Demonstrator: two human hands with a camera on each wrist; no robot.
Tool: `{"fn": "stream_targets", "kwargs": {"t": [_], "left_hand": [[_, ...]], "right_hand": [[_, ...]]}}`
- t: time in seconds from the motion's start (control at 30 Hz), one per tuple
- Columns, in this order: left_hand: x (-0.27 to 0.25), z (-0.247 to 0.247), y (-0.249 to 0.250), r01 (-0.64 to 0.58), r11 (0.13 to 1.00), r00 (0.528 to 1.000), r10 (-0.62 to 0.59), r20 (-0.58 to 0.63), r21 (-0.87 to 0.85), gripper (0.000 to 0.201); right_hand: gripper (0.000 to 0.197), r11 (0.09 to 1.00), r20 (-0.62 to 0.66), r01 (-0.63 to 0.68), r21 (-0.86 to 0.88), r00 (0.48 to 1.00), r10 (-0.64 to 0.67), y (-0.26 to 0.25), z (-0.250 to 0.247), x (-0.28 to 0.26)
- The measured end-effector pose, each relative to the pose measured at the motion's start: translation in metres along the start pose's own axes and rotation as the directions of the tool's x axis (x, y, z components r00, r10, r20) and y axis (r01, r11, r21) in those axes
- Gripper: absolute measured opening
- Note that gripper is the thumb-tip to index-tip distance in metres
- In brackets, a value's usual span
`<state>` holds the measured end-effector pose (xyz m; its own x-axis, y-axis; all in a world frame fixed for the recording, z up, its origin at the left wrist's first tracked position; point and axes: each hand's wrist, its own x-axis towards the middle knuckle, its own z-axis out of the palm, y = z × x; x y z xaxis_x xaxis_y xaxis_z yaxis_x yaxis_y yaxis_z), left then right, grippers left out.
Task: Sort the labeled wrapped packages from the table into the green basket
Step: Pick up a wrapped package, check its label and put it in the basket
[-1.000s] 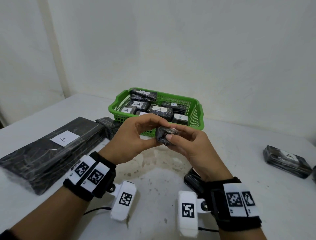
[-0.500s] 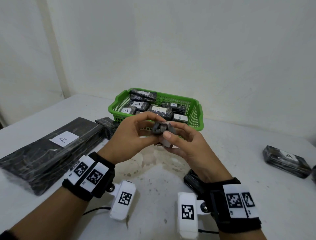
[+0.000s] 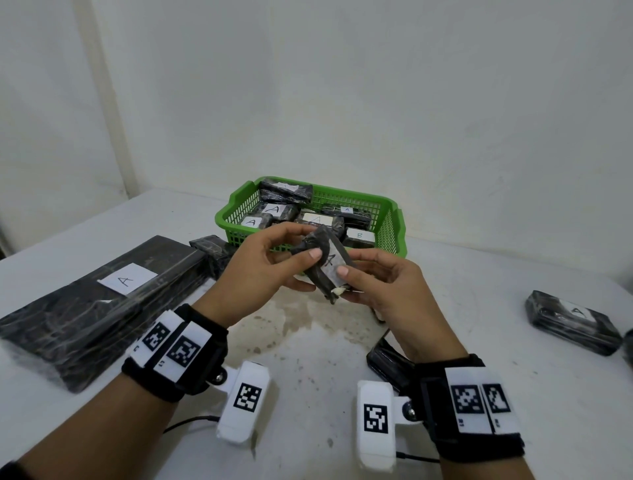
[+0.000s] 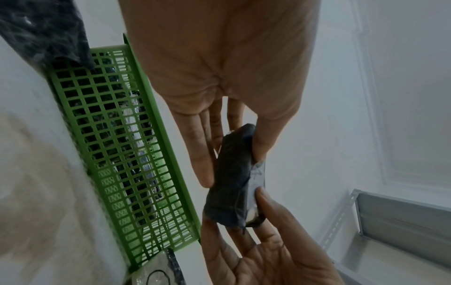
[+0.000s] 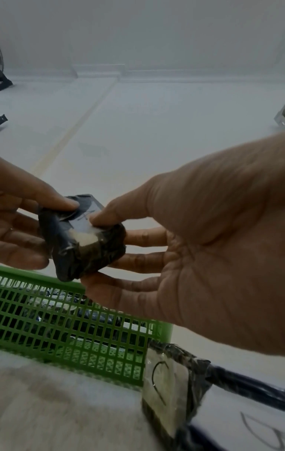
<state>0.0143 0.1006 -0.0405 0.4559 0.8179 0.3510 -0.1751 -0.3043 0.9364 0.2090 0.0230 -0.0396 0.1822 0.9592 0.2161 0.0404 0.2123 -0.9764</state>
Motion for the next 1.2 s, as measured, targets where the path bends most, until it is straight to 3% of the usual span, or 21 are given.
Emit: {"fn": "stream_targets", "kwargs": {"t": [0.1, 0.27, 0.43, 0.63, 0.77, 0.87, 1.03, 1.2], "left_hand": [[0.0013, -0.0012, -0.0021, -0.028, 1.0, 1.0, 0.028, -0.002, 0.003, 0.034], [0.0007, -0.0021, -0.0034, -0.166, 0.984, 0.986, 0.165, 0.017, 0.07, 0.035], [-0.0024, 0.0013, -0.0039, -0.251, 0.96, 0.962, 0.232, 0.144, 0.125, 0.034], [-0.0023, 0.0006, -0.003, -0.227, 0.969, 0.958, 0.205, 0.199, 0.096, 0.053], [-0.0029, -0.0016, -0.0016, -0.149, 0.988, 0.958, 0.137, 0.254, 0.03, 0.063], [-0.0043, 0.0009, 0.0007, -0.096, 0.995, 0.963, 0.099, 0.25, -0.023, 0.057], [-0.0015, -0.002, -0.0011, -0.128, 0.991, 0.983, 0.133, 0.129, -0.046, 0.042], [-0.0032, 0.0021, -0.001, -0.087, 0.995, 0.983, 0.093, 0.156, -0.041, 0.043]], "right_hand": [[0.022, 1.0, -0.008, -0.018, 0.004, 1.0, 0.018, -0.0001, 0.0014, 0.0002], [0.054, 0.959, 0.042, -0.206, 0.193, 0.979, 0.202, -0.0045, 0.0034, 0.0008], [0.039, 0.941, -0.02, -0.143, 0.307, 0.987, 0.156, -0.0028, 0.0066, 0.0015], [0.056, 0.944, -0.055, -0.011, 0.331, 0.998, 0.031, 0.0028, 0.0055, 0.0051], [0.052, 0.953, -0.08, 0.016, 0.304, 0.997, 0.009, 0.0038, 0.0015, 0.0059], [0.045, 0.962, -0.107, 0.048, 0.271, 0.994, -0.02, 0.0041, 0.0001, 0.0051], [0.016, 0.928, -0.089, -0.035, 0.37, 0.993, 0.073, -0.0018, 0.003, 0.0033], [0.027, 0.945, -0.058, -0.121, 0.304, 0.988, 0.145, -0.0004, 0.0018, 0.0041]]}}
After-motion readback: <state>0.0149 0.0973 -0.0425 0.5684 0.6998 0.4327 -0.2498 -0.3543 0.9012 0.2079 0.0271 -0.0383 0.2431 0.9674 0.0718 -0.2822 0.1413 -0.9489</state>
